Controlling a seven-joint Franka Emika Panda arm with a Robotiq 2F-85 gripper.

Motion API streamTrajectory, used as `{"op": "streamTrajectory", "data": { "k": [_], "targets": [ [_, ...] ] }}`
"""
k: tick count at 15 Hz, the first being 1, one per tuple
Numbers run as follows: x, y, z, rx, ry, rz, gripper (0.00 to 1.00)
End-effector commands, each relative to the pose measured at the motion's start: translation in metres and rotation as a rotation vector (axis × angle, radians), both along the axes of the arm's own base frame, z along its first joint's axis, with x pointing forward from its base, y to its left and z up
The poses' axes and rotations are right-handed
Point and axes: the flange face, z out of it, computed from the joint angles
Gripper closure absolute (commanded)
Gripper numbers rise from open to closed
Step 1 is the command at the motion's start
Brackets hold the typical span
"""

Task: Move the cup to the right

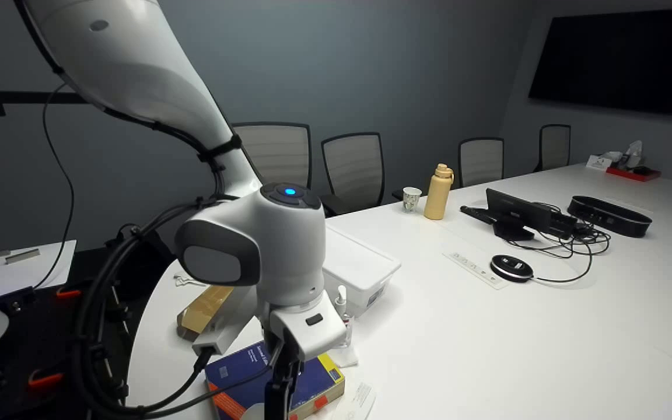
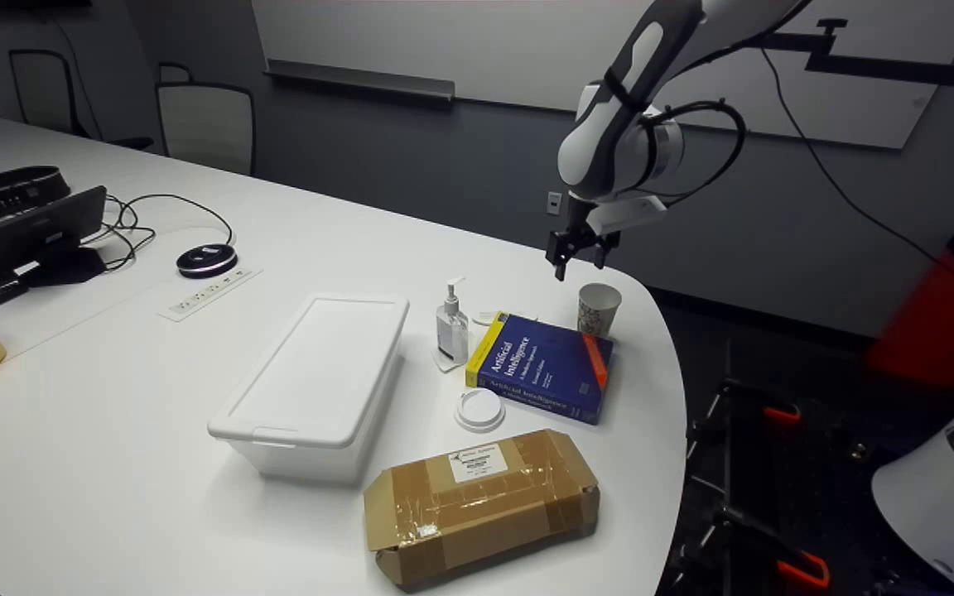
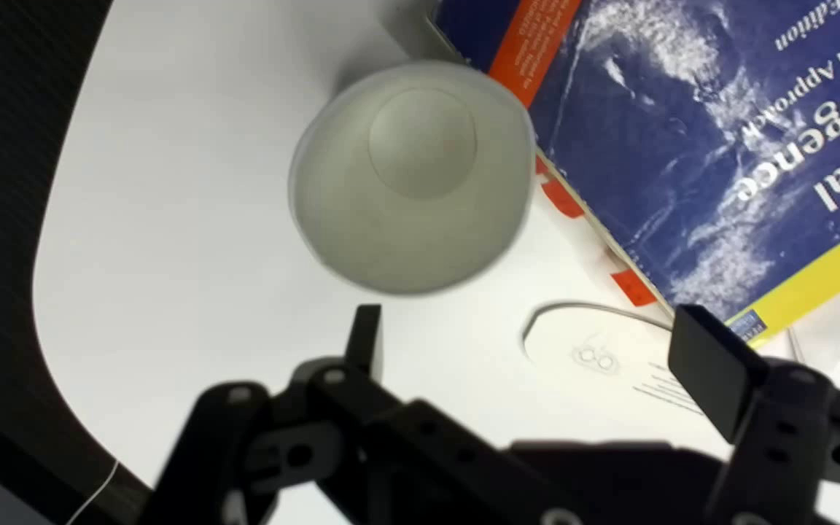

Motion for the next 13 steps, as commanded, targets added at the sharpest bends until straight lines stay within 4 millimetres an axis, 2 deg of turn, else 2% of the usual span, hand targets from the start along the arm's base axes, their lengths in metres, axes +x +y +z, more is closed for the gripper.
{"op": "streamTrajectory", "data": {
  "k": [1, 5, 8, 13],
  "targets": [
    [0.015, 0.027, 0.055, -0.019, 0.004, 0.022, 0.00],
    [0.039, 0.075, 0.099, 0.020, 0.024, 0.151, 0.00],
    [0.049, 0.112, 0.130, 0.045, 0.050, 0.230, 0.00],
    [0.055, 0.154, 0.163, 0.057, 0.095, 0.320, 0.00]
  ]
}}
